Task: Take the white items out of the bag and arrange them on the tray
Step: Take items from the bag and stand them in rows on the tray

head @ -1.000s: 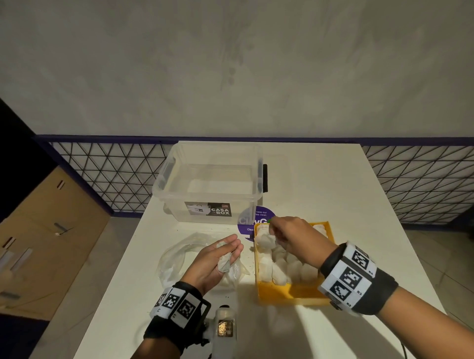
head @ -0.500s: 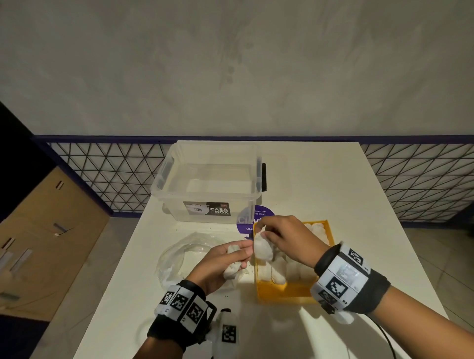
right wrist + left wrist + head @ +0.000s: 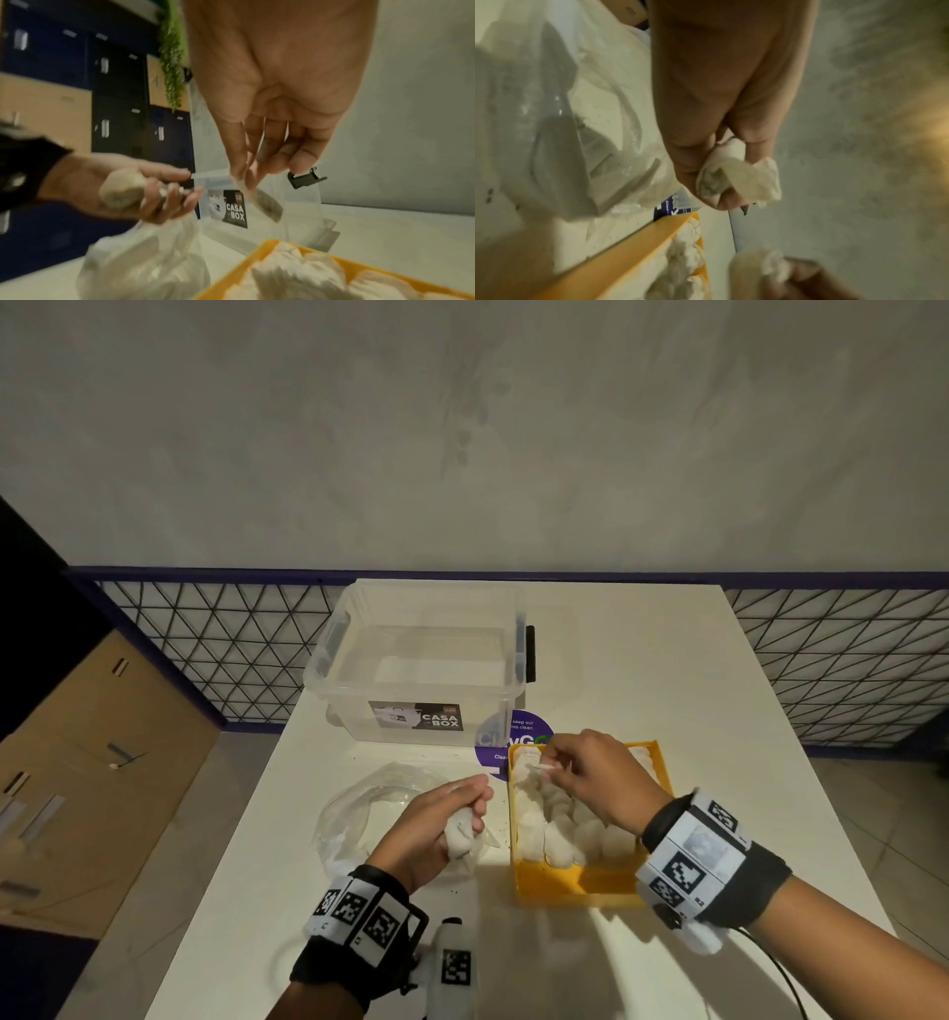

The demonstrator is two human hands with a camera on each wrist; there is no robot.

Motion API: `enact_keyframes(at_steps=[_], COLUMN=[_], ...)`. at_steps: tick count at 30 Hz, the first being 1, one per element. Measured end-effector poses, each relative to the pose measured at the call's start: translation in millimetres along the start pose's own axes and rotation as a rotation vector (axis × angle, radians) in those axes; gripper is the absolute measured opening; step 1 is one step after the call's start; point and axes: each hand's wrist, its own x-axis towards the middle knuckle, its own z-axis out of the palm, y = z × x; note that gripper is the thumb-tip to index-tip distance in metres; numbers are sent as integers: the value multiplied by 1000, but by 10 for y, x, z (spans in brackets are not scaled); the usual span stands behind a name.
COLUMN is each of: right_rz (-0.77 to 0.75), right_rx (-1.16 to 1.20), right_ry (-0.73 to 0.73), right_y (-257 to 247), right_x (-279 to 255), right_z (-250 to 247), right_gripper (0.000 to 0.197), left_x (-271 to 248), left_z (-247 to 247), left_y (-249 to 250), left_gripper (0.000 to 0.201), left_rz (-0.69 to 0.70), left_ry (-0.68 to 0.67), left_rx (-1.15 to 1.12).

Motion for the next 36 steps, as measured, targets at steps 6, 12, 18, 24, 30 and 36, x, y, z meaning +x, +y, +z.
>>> enact_keyframes(at_steps=[6,12,18,24,30,36], right_rz=[66,26,-56,-93,-70,-106], right_rx=[-173,-307,-519,-576,-385,145], right_ry=[-326,-408,-319,-259,-125,67], right_y=[105,99,173,208,133,-302], right_x=[-20,59,99,93,75,49], right_z=[292,567,733,773,691,438], right_gripper=[15,17,18,23,25,20], left_x=[-63,-22,-28,-32,-25,7], left_z=[30,-17,-57,-80,-67,-20], left_y=[142,89,99,105,87,73], left_gripper=[22,38,42,31,30,34], left_rz=[-33,-137,-76,-70,-10,23], left_ry=[6,104,98,12,-7,-36], left_rx=[-415,-556,-467,-488,-293,-244])
